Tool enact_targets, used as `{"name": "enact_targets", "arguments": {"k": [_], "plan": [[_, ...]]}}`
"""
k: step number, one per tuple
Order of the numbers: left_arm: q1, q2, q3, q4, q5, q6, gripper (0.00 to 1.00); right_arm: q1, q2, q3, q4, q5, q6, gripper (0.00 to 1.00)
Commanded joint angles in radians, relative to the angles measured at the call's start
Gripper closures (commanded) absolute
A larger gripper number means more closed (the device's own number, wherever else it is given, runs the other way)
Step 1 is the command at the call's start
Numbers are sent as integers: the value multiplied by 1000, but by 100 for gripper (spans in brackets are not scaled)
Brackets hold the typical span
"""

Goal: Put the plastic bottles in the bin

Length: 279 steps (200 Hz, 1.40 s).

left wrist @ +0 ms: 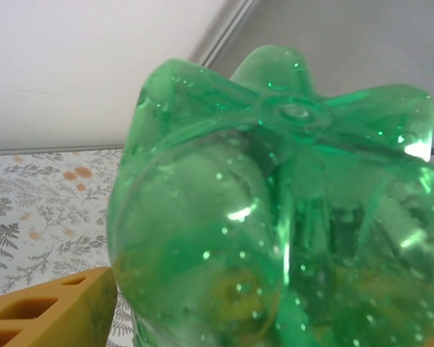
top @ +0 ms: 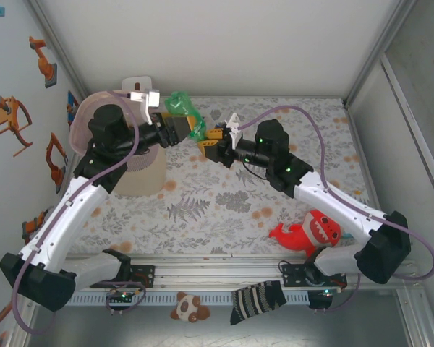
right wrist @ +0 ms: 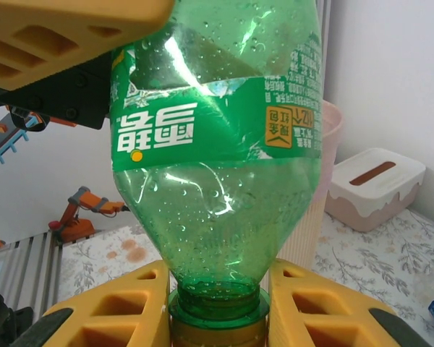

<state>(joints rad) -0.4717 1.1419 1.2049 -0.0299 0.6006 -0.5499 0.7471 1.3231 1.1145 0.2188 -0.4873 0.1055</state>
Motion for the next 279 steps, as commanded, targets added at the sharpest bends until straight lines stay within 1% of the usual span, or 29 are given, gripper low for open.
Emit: {"name": "enact_targets", "arguments": {"k": [1, 39, 48, 60, 67, 78, 88, 97, 107, 116, 141, 156, 187, 206, 219, 248, 279], "plan": [[-10, 4, 36, 15, -7, 40, 29, 12, -28, 36, 50, -19, 10, 94], [-13, -1, 43, -11, -27, 66, 37, 13, -32, 39, 38, -5, 7, 94], [-13, -4, 49, -26, -36, 77, 38, 12, -32, 42, 30, -1, 4, 91], [-13, -6, 63, -59, -53, 98, 38, 12, -34, 47, 17, 5, 3, 83], [-12, -6, 74, -80, -62, 112, 39, 12, -36, 47, 10, 6, 1, 77], [-12, -7, 94, -120, -78, 137, 39, 12, -40, 47, 0, 7, -4, 66], [-10, -3, 112, -160, -97, 158, 39, 12, -45, 46, -8, 9, -7, 54], [-9, -2, 135, -199, -115, 179, 39, 12, -51, 43, -16, 11, -9, 46], [-6, 3, 158, -244, -133, 203, 40, 13, -59, 39, -27, 13, -14, 40], [1, 5, 183, -282, -147, 224, 40, 14, -69, 37, -40, 20, -20, 37], [33, 12, 246, -377, -179, 275, 40, 15, -98, 30, -78, 30, -42, 35], [74, 18, 284, -436, -189, 289, 40, 15, -111, 30, -101, 39, -57, 35], [205, 35, 382, -586, -214, 327, 40, 15, -131, 30, -140, 55, -79, 35], [276, 52, 451, -684, -242, 377, 41, 15, -134, 30, -148, 53, -81, 35], [314, 71, 503, -759, -291, 426, 41, 15, -133, 32, -154, 52, -84, 35], [380, 135, 613, -917, -440, 540, 41, 16, -123, 43, -168, 49, -89, 35], [435, 210, 706, -1039, -559, 635, 41, 15, -117, 49, -174, 47, -92, 35]]}}
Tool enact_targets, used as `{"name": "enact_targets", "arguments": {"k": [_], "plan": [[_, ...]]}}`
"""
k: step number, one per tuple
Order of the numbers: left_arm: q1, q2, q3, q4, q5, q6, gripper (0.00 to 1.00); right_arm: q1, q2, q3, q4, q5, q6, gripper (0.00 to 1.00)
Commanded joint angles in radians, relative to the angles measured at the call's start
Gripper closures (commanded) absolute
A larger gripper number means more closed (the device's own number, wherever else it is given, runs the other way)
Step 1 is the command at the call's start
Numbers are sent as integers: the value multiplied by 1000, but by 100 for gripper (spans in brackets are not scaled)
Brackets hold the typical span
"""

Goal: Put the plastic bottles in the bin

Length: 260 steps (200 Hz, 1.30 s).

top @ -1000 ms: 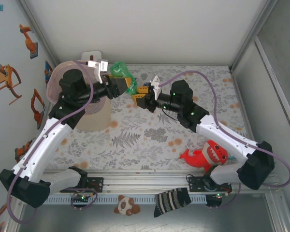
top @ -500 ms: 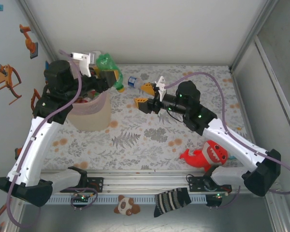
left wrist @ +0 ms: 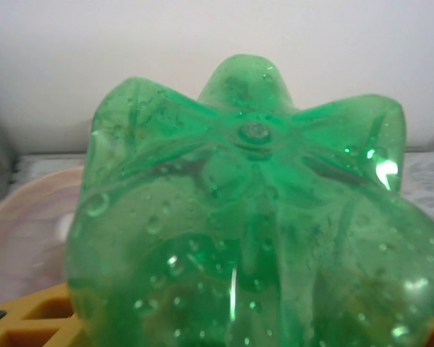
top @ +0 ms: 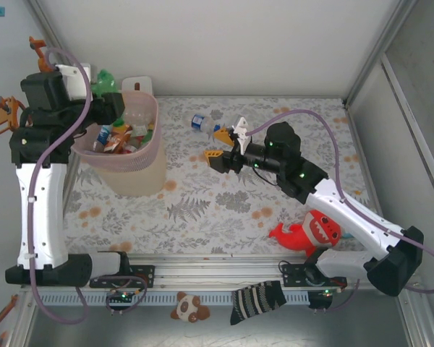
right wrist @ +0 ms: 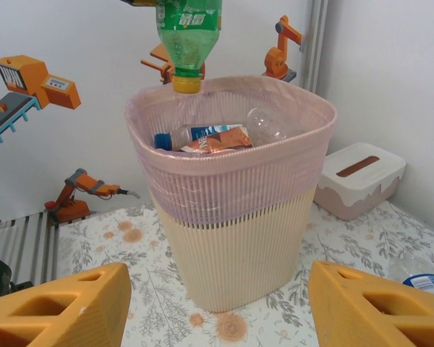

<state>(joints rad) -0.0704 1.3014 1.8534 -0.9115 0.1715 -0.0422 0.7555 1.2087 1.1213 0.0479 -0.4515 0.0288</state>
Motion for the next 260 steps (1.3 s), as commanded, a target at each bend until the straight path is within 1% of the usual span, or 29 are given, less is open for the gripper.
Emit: {"name": "enact_targets", "arguments": {"k": [1, 32, 74, 101, 155, 177, 195, 204, 230, 260], "plan": [[35, 54, 61, -161, -134, 131, 41, 7, -2, 42, -3, 11, -15, 35], [68, 119, 93, -238, -206, 198, 41, 7, 7, 49, -12, 11, -16, 35], [75, 201, 95, -320, -310, 242, 42, 7, 26, 61, -22, 4, -16, 35], [77, 232, 78, -349, -360, 239, 42, 7, 35, 70, -29, 0, -21, 35], [77, 294, 56, -407, -419, 213, 41, 7, 48, 84, -48, -13, -36, 35], [78, 313, 91, -427, -434, 209, 36, 7, 49, 84, -48, -15, -40, 35], [77, 313, 130, -431, -431, 205, 26, 8, 46, 88, -48, -14, -45, 35], [77, 307, 149, -430, -428, 203, 23, 7, 45, 89, -49, -16, -47, 35], [77, 293, 203, -428, -405, 201, 19, 7, 43, 92, -49, -16, -49, 35], [77, 273, 214, -408, -371, 199, 16, 7, 39, 92, -45, -15, -47, 35]]}}
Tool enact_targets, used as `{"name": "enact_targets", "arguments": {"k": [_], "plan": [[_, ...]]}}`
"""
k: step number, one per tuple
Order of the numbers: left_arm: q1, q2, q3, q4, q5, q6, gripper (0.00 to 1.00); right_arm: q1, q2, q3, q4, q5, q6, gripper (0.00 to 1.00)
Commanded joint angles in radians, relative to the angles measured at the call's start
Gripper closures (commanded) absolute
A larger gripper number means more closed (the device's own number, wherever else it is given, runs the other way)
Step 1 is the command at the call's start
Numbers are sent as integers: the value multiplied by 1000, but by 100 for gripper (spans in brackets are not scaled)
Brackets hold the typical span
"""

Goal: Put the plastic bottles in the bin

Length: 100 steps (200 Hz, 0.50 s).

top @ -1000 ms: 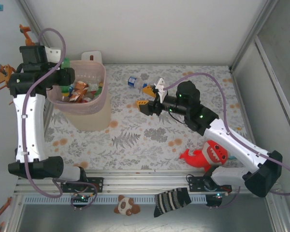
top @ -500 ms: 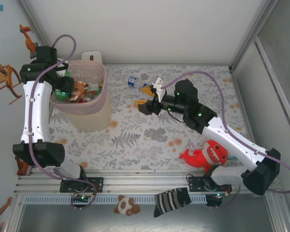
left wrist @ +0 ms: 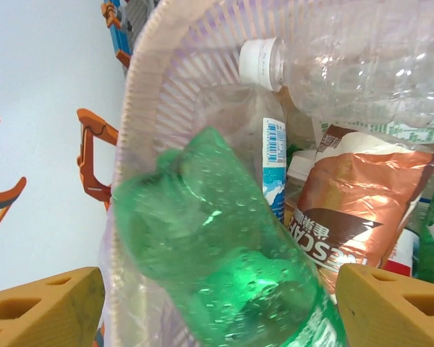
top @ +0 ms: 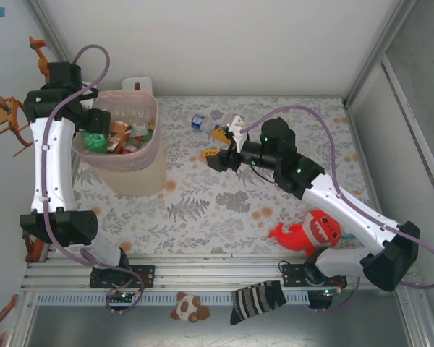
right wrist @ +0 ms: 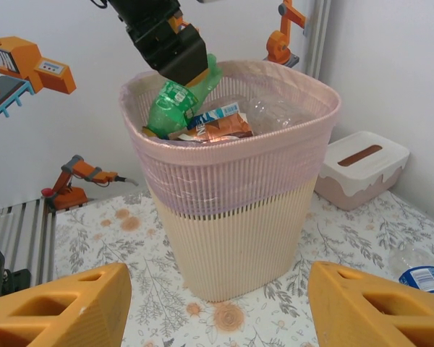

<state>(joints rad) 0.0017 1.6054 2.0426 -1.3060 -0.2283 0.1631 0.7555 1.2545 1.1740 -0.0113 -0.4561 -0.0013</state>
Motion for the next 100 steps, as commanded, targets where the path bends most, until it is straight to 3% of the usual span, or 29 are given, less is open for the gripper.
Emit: {"name": "enact_targets", "arguments": {"k": [1, 38, 74, 100], "plan": [[4, -31, 25, -13, 30, -6, 16, 6, -7, 39, 14, -10, -17, 35], [5, -33, 7, 13, 75, -6, 20, 7, -13, 35, 20, -4, -16, 35], [5, -12, -38, 33, 75, -5, 34, 7, -18, 30, 24, -3, -14, 35], [9, 8, -74, 37, 63, -4, 37, 8, -25, 23, 26, 0, -14, 36]]}}
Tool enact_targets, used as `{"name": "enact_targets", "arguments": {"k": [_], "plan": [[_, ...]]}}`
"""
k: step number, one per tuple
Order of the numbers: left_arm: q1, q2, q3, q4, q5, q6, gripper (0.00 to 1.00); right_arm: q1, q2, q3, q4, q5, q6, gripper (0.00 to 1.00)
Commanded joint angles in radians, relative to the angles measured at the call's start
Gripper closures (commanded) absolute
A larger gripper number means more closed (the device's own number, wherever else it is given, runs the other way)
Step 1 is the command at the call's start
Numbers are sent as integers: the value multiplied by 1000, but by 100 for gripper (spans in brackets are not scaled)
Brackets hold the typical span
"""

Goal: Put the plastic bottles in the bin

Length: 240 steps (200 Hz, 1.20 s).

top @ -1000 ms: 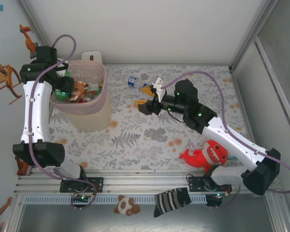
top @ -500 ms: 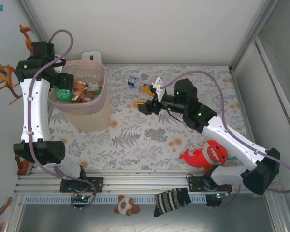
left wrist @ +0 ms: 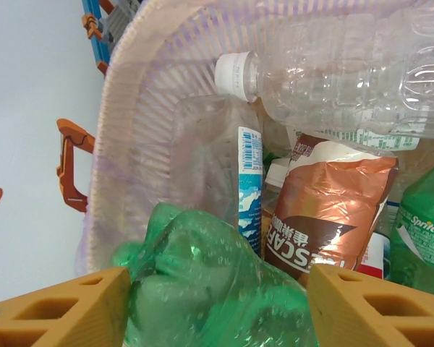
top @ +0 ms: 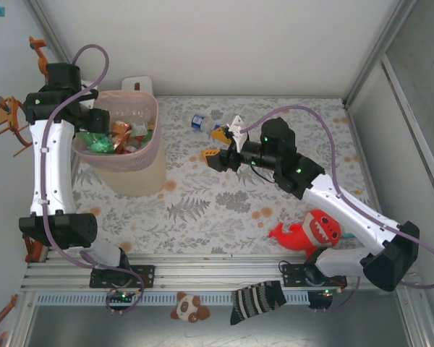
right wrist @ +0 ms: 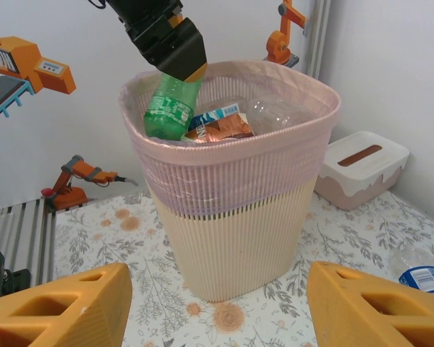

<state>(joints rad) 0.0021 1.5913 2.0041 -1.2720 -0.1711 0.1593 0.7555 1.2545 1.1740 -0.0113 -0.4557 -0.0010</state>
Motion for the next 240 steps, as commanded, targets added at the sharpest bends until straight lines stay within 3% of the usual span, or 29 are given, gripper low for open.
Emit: {"name": "enact_targets", "arguments": {"k": [1, 64, 99, 130, 150, 170, 240], "plan": [[8, 24, -36, 3, 8, 0, 37, 8, -26, 22, 25, 0, -14, 36], [17, 20, -152, 75, 230, -28, 44, 10, -34, 12, 29, 8, -12, 36], [18, 19, -165, 69, 288, -42, 52, 9, -40, 8, 30, 8, -14, 36], [18, -20, -160, 43, 332, -59, 52, 10, -42, 7, 30, 9, -17, 36], [18, -57, -164, 40, 355, -74, 44, 9, -35, 11, 31, 7, -17, 36], [18, -94, -162, 42, 393, -85, 42, 10, -31, 14, 34, 2, -16, 36], [16, -147, -242, 33, 445, -112, 64, 10, -26, 14, 36, 2, -14, 36]]}}
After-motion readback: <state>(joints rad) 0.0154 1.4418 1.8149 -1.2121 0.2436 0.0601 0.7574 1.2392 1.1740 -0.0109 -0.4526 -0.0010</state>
